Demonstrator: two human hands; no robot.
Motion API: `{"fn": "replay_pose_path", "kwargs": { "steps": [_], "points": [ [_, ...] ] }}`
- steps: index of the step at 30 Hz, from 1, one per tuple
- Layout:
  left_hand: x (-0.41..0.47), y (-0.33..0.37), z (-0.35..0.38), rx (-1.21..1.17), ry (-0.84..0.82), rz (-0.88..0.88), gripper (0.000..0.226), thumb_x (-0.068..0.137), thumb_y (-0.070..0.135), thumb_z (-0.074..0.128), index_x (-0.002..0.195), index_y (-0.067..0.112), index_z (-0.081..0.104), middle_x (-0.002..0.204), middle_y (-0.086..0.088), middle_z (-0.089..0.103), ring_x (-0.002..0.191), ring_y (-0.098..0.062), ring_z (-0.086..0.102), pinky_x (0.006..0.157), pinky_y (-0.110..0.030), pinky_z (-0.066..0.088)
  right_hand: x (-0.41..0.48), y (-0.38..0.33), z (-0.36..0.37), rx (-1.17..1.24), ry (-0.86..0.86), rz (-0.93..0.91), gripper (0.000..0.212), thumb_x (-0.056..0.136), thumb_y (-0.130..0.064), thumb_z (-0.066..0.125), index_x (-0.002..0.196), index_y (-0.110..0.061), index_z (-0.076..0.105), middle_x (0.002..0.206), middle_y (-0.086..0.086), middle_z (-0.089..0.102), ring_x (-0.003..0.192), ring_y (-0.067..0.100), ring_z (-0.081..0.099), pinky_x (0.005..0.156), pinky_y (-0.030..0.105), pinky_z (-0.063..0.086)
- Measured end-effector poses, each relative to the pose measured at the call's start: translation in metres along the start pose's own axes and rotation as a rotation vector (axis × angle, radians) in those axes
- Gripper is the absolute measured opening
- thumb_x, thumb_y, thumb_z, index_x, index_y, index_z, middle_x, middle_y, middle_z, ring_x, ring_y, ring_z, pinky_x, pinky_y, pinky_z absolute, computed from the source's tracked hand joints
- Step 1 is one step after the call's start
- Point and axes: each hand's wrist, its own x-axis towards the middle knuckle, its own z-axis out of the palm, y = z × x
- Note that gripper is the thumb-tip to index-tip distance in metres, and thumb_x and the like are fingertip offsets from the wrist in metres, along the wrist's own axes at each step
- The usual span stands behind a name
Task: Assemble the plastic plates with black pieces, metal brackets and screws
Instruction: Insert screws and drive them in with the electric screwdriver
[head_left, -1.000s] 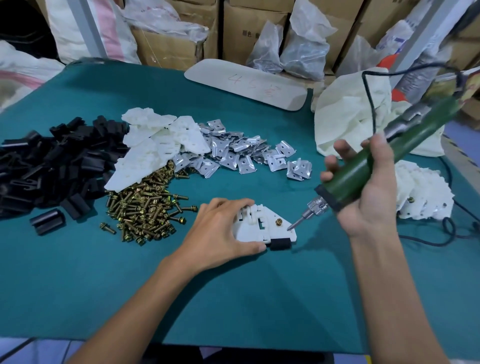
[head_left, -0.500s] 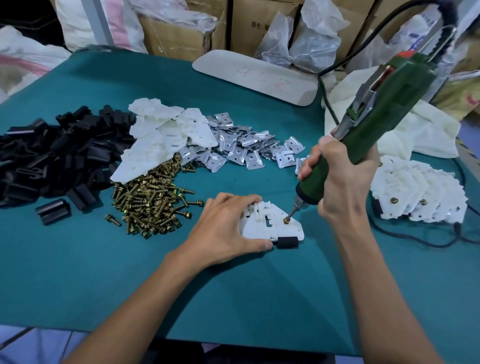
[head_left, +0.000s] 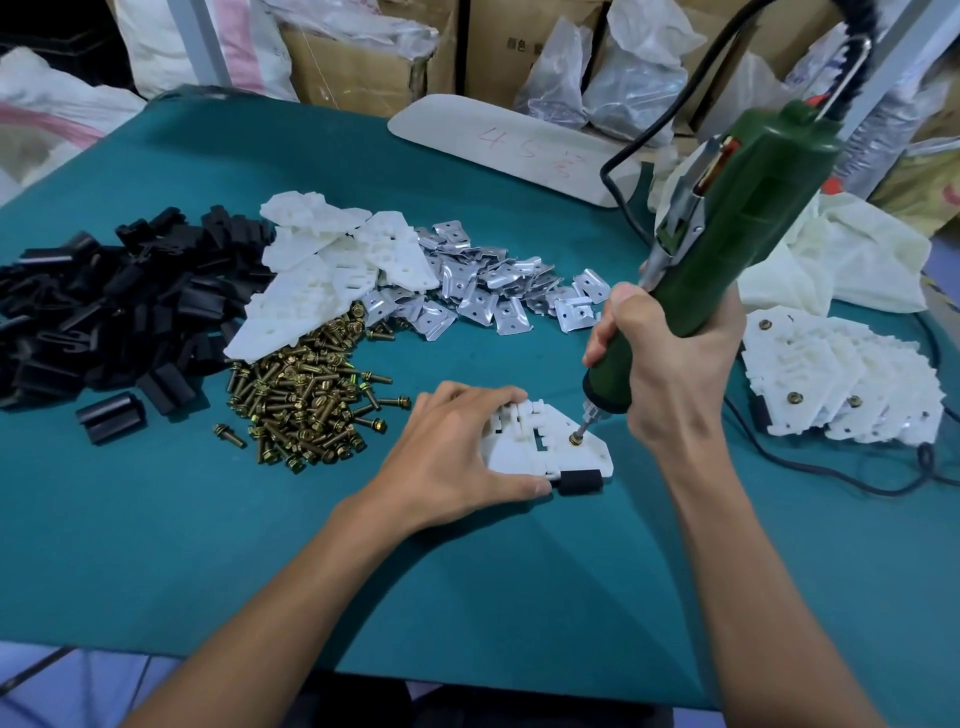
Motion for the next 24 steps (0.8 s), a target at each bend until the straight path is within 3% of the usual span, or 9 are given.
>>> {"fn": "replay_pose_path", "kwargs": {
  "steps": [9, 14, 17, 19, 21, 22, 24],
  "points": [
    [-0.001, 0.001, -0.004, -0.034, -0.031, -0.026, 0.095, 0.056, 0.086, 0.066, 0.14, 0.047, 0.042, 0.112, 0.032, 0.047, 0.11, -0.001, 0.03, 0.088, -0.021, 0.033, 0.003, 0.002, -0.003, 0.044, -0.037, 0.043, 0.031, 0.081, -0.027, 0.078, 0.086, -0.01, 0.052, 0.062, 0.006, 0.057, 0.042, 0.029, 0.052, 0.05, 0.033, 0.047],
    [-0.003, 0.003, -0.008, -0.08, -0.061, -0.08, 0.091, 0.058, 0.08, 0.071, 0.137, 0.046, 0.04, 0.114, 0.03, 0.041, 0.115, -0.004, 0.031, 0.095, -0.028, 0.037, 0.012, -0.009, -0.008, 0.262, -0.055, 0.206, 0.063, 0.061, -0.063, 0.09, 0.085, -0.018, 0.052, 0.06, 0.003, 0.055, 0.044, 0.021, 0.049, 0.05, 0.032, 0.046],
    [-0.003, 0.009, -0.01, -0.019, -0.036, -0.103, 0.087, 0.067, 0.07, 0.071, 0.138, 0.041, 0.03, 0.117, 0.023, 0.039, 0.117, -0.009, 0.028, 0.096, -0.029, 0.032, 0.018, -0.018, -0.019, 0.345, -0.003, 0.238, 0.077, 0.052, -0.07, 0.089, 0.089, -0.018, 0.046, 0.061, 0.002, 0.054, 0.045, 0.019, 0.048, 0.051, 0.029, 0.045],
    [-0.002, 0.013, -0.016, 0.017, -0.089, -0.098, 0.089, 0.073, 0.062, 0.069, 0.145, 0.043, 0.02, 0.124, 0.014, 0.037, 0.119, -0.011, 0.025, 0.098, -0.03, 0.027, 0.021, -0.024, -0.027, 0.348, 0.01, 0.235, 0.077, 0.05, -0.071, 0.089, 0.088, -0.019, 0.047, 0.061, 0.002, 0.053, 0.045, 0.019, 0.048, 0.052, 0.028, 0.045],
    [0.002, 0.016, -0.026, 0.04, -0.165, -0.155, 0.085, 0.077, 0.055, 0.068, 0.148, 0.04, 0.024, 0.125, 0.01, 0.039, 0.122, -0.014, 0.027, 0.096, -0.029, 0.027, 0.021, -0.031, -0.032, 0.345, 0.003, 0.225, 0.068, 0.052, -0.071, 0.088, 0.083, -0.022, 0.052, 0.061, 0.002, 0.053, 0.046, 0.019, 0.049, 0.052, 0.029, 0.046],
    [0.004, 0.019, -0.031, 0.062, -0.155, -0.209, 0.075, 0.079, 0.052, 0.068, 0.143, 0.033, 0.033, 0.122, 0.008, 0.044, 0.119, -0.016, 0.032, 0.092, -0.029, 0.03, 0.021, -0.034, -0.033, 0.341, 0.001, 0.217, 0.065, 0.053, -0.071, 0.088, 0.08, -0.023, 0.053, 0.061, 0.002, 0.054, 0.046, 0.02, 0.05, 0.052, 0.029, 0.046],
    [0.006, 0.029, -0.037, 0.26, -0.03, -0.297, 0.047, 0.085, 0.054, 0.062, 0.115, 0.022, 0.047, 0.099, 0.002, 0.053, 0.099, -0.021, 0.043, 0.077, -0.033, 0.035, 0.019, -0.039, -0.035, 0.334, 0.003, 0.199, 0.064, 0.055, -0.069, 0.088, 0.08, -0.022, 0.053, 0.061, 0.002, 0.054, 0.045, 0.02, 0.05, 0.052, 0.029, 0.047]
  ]
}}
